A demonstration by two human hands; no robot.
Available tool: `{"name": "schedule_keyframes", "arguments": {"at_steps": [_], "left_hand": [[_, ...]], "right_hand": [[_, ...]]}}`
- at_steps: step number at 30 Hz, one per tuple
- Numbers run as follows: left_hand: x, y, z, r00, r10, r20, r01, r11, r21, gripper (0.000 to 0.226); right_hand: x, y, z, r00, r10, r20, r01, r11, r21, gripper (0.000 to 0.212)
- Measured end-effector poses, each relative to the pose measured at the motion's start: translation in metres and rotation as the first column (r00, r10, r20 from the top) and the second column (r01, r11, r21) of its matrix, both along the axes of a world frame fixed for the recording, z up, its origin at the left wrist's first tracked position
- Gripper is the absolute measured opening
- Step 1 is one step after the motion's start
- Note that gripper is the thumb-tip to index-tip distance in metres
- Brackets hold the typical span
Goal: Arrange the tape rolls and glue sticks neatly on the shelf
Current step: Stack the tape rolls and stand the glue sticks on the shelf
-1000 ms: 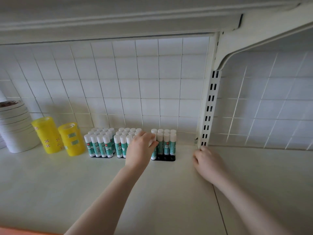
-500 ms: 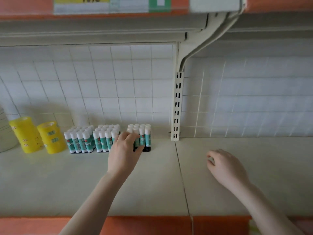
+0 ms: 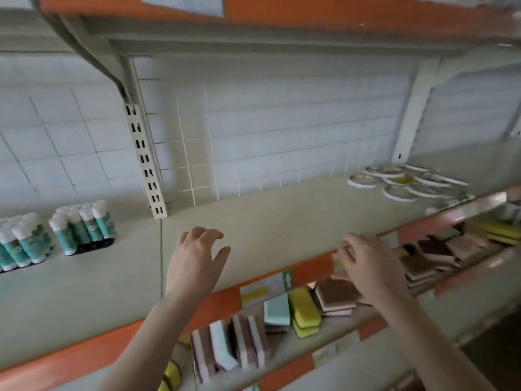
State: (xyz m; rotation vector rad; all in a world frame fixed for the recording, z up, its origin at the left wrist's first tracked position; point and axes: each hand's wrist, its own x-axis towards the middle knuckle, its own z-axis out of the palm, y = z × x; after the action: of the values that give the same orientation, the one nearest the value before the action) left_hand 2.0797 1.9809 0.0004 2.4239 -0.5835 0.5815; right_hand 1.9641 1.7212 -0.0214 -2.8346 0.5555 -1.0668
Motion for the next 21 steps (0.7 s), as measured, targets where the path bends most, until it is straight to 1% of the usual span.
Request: {"name": "schedule_keyframes", "arguments": {"at_steps": [4, 8, 12, 16, 21], "left_hand": [[-0.02, -0.098, -0.002, 0.997, -0.072, -0.006, 0.072, 0.997, -0.025, 0.027], [-0.042, -0.21, -0.004, 0.994, -0.108, -0.012, 0.107, 0.992, -0.068, 0.027], [-0.059, -0.306, 0.001, 0.989, -0.14, -0.036, 0.137, 0.987, -0.088, 0.028], [-0.057, -0.369, 0.007, 0.99, -0.135, -0.051, 0.13, 0.989, -0.076, 0.028], [-0.035, -0.428, 0.009, 0.988, -0.144, -0.049, 0.141, 0.989, -0.044, 0.03]], "right_hand": [[-0.035, -0.089, -0.008, 0.999, -0.023, 0.034, 0.022, 0.999, 0.027, 0.008], [-0.066, -0.189, -0.008, 0.999, -0.019, 0.029, 0.017, 0.998, 0.062, 0.009], [-0.086, -0.275, -0.003, 1.0, -0.007, -0.008, 0.008, 0.997, 0.073, 0.013], [-0.08, -0.341, 0.0, 1.0, 0.003, 0.013, -0.004, 0.996, 0.092, 0.011], [-0.048, -0.4, 0.001, 0.998, 0.003, 0.07, -0.009, 0.995, 0.094, 0.011]]}}
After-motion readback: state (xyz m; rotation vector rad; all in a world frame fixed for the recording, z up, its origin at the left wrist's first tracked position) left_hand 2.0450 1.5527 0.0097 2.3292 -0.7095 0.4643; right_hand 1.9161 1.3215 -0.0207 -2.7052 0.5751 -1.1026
